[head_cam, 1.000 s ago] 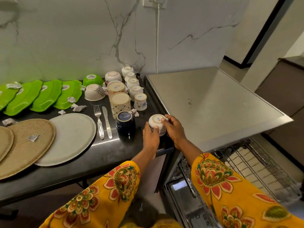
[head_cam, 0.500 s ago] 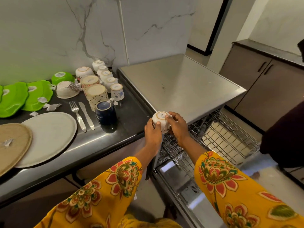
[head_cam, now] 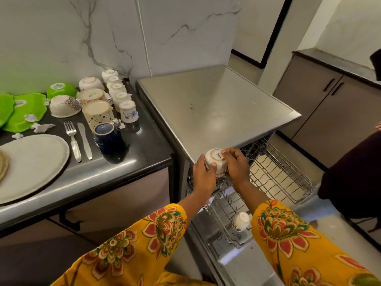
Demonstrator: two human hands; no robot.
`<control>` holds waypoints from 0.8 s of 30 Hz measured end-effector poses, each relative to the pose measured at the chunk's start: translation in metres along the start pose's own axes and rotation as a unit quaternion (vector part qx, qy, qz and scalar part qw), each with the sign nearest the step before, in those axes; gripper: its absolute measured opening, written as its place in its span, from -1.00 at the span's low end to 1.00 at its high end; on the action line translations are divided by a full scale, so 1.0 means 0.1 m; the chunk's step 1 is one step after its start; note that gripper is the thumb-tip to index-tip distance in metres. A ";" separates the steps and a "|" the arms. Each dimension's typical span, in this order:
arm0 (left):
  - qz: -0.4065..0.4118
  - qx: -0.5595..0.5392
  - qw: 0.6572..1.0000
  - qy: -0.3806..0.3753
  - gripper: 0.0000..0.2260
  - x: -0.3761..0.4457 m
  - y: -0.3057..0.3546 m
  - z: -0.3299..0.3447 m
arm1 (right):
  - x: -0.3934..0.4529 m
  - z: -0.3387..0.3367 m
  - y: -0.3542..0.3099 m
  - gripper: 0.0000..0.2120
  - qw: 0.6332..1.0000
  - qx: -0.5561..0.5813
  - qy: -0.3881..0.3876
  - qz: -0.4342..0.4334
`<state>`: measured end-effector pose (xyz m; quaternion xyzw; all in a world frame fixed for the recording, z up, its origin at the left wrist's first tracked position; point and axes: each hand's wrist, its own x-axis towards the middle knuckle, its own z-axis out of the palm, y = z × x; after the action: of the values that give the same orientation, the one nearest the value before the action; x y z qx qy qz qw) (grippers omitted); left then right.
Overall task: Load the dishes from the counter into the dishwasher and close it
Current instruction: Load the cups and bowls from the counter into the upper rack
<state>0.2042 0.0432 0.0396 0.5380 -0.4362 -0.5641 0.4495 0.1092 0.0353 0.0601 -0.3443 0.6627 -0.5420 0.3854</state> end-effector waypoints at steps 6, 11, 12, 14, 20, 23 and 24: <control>-0.040 0.025 0.999 0.001 -0.54 0.00 -0.19 0.40 | 0.18 -0.39 0.20 -0.88 0.999 -0.029 -0.021 0.028; -0.079 0.016 0.997 0.008 -0.52 0.02 -0.30 0.61 | 0.31 -0.60 0.35 -0.88 0.997 -0.040 -0.037 0.052; -0.087 0.011 0.996 0.011 -0.52 0.02 -0.32 0.65 | 0.33 -0.63 0.38 -0.88 0.997 -0.042 -0.043 0.056; -0.104 0.003 0.995 0.013 -0.55 0.05 -0.39 0.72 | 0.38 -0.71 0.44 -0.94 0.995 -0.043 -0.057 0.071; -0.205 -0.097 0.974 0.000 -0.60 0.13 -0.50 0.90 | 0.60 -0.93 0.63 -0.92 0.981 -0.053 -0.107 0.155; -0.246 -0.140 0.959 -0.003 -0.63 0.20 -0.52 0.96 | 0.74 -0.99 0.75 -0.89 0.973 -0.051 -0.117 0.191; -0.259 -0.143 0.955 -0.004 -0.65 0.23 -0.53 0.98 | 0.79 -1.00 0.79 -0.88 0.970 -0.050 -0.120 0.204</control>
<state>0.1041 0.0331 -0.0129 0.5605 -0.1981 -0.7199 0.3582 -0.0193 0.0256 -0.0171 -0.2829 0.6943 -0.3726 0.5469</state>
